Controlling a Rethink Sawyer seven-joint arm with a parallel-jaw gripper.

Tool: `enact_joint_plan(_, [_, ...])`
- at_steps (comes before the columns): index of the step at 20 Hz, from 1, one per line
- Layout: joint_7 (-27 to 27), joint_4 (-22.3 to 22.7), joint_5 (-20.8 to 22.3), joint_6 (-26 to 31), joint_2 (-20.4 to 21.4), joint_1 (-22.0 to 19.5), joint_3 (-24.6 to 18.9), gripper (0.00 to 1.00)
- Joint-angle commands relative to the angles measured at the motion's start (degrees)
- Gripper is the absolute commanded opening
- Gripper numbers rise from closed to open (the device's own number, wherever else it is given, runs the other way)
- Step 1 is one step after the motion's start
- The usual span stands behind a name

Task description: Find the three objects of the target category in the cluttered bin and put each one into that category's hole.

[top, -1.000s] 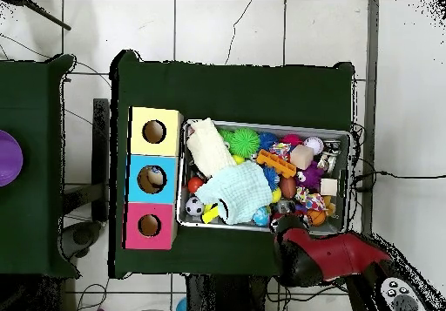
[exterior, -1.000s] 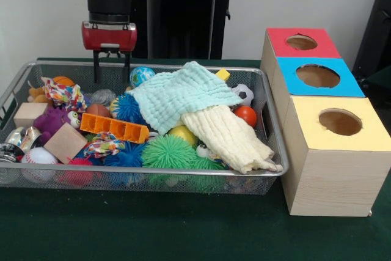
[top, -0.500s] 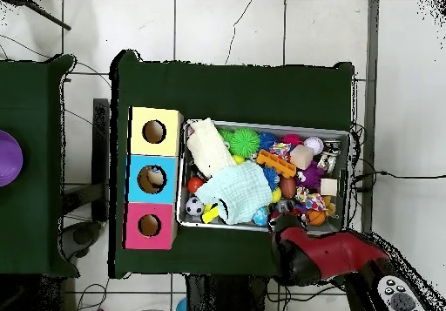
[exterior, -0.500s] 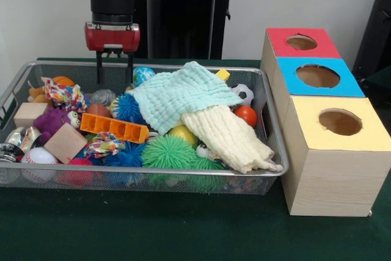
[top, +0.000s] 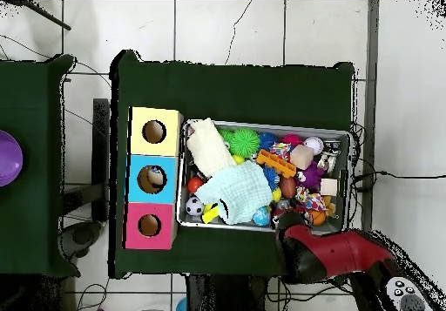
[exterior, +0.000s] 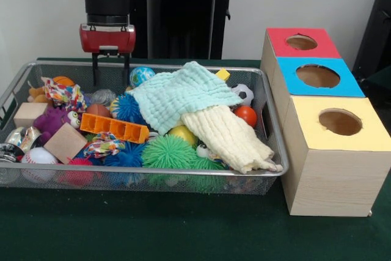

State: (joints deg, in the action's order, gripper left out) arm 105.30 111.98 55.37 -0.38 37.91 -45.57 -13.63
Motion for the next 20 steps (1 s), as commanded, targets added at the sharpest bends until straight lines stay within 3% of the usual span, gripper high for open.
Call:
enact_joint_plan(1, [-2.23,-4.70,-1.18,8.32,-0.71,-1.09,-6.27,1.00])
enact_joint_plan(20, [2.83,-8.94,0.49,4.49,-2.18,6.14,1.40,1.00])
